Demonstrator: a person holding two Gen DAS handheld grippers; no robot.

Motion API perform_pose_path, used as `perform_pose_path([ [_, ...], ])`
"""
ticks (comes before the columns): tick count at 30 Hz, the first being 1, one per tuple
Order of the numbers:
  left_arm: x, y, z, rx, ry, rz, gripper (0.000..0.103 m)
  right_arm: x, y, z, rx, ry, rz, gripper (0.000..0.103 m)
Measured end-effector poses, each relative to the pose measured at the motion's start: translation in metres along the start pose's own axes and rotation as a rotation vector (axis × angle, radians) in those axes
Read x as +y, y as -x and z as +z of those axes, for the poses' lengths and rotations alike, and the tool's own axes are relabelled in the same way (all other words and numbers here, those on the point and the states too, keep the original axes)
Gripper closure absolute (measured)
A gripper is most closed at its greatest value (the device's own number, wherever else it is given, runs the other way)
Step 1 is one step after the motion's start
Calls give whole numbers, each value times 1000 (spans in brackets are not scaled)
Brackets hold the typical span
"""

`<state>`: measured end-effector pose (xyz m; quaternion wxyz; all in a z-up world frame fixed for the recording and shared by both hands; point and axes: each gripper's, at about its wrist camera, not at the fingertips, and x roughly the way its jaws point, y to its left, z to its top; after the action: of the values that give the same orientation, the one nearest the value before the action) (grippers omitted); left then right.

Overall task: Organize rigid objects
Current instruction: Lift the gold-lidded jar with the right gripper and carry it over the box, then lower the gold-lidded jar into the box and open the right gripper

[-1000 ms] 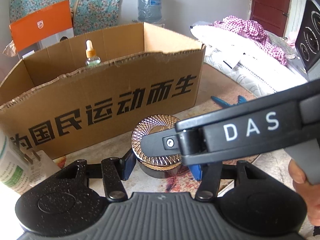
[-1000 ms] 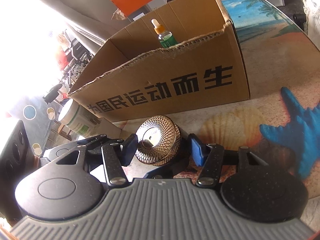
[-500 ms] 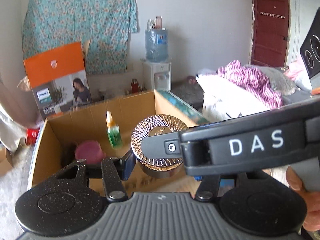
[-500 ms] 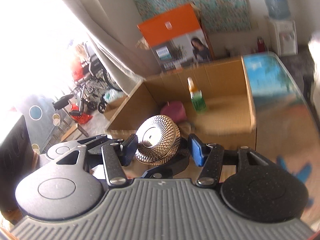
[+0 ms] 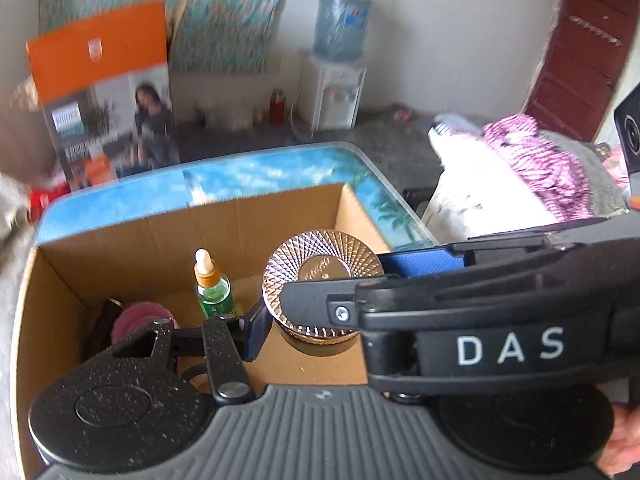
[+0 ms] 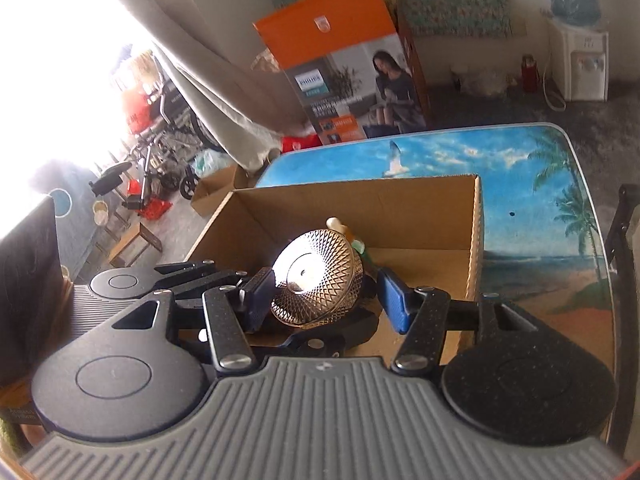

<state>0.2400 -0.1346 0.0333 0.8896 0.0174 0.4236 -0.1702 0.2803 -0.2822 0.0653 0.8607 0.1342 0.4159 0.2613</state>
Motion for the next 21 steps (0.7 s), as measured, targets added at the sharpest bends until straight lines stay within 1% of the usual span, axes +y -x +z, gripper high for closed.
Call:
perform_pose_path([
  [4,16,-31,11,69,58,-13,46,-24,-36,14,54,-42,0,47],
  [9,24,-58,21,101,79,3,46,-37,-69,24,87,-44,-21,48],
  [14,26,-73,27,120,109,-13,46,-40,-88,36,89,1,-56,48],
  [18,25,-84,31,136,128,-19,46,-40,-94,41,78,44,-81,48],
  [21,24,-90,32,132,135,-19,43,-40,-98,44,61,70,-101,49],
])
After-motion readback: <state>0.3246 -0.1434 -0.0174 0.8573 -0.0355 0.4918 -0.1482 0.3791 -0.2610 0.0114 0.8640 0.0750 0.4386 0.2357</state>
